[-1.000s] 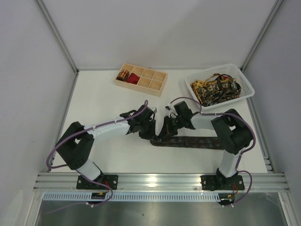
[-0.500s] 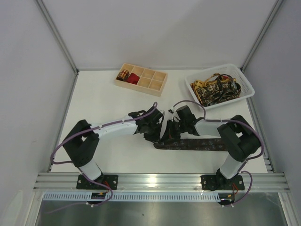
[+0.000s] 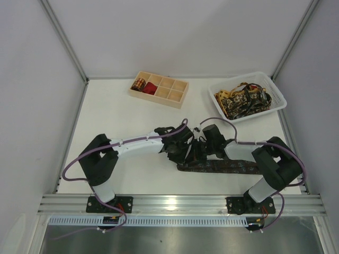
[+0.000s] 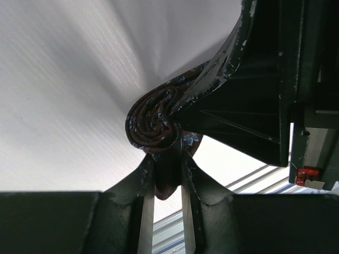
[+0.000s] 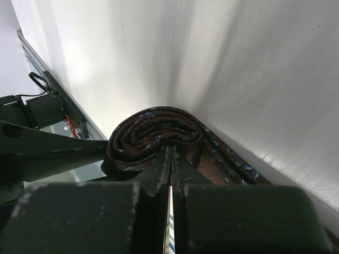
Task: Roll the ties
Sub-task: Roll the tie
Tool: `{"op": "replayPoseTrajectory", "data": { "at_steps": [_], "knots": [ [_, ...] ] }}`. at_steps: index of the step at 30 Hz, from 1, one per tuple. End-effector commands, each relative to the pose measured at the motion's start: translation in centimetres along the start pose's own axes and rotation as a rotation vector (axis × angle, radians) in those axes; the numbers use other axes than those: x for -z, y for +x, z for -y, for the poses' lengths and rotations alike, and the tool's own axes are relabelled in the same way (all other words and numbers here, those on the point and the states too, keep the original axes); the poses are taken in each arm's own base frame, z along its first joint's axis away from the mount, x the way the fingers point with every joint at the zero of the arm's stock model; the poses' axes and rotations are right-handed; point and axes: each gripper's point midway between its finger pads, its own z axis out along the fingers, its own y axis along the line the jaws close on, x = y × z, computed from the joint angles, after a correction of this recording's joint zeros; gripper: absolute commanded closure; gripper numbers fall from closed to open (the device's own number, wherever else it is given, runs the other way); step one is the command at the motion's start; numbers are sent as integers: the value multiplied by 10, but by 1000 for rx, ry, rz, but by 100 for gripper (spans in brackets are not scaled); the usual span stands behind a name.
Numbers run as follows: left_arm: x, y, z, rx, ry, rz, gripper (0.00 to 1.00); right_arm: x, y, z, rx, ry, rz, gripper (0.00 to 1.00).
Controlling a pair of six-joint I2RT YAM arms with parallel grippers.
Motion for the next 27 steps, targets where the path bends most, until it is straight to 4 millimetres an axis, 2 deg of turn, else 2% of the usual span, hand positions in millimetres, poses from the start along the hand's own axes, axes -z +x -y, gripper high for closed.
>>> {"op": "replayPoseTrajectory", "data": {
  "at_steps": [1,5,12,13,15,16,18,20,21,22,27],
  "knots": [
    [8,-36,57,-34,190,133,77,-7,13,1,9,11,-24,100],
    [15,-40,45,-43,133,172,84,-13,7,-4,15,-12,-26,100],
    [20,-49,12,-15,70,214,94,-31,-18,-17,32,-49,-29,100],
    [21,-52,5,-4,59,222,94,-33,-28,-25,49,-59,-15,100],
    [23,-55,-6,-4,37,229,95,-37,-34,-25,55,-48,-18,100],
    [28,-61,-15,10,28,241,95,-39,-46,-34,72,-60,-4,100],
    [34,-67,-26,8,11,250,95,-47,-51,-32,71,-50,-18,100],
    [39,-74,-37,-7,-25,267,95,-51,-65,-44,80,-75,-8,100],
    [42,-75,-42,-6,-38,261,95,-57,-66,-42,69,-71,-17,100],
    [43,-76,-46,-23,-52,261,95,-58,-74,-50,79,-92,-9,100],
    [45,-78,-48,-51,-68,239,96,-66,-78,-54,30,-125,-32,100]
  ]
}}
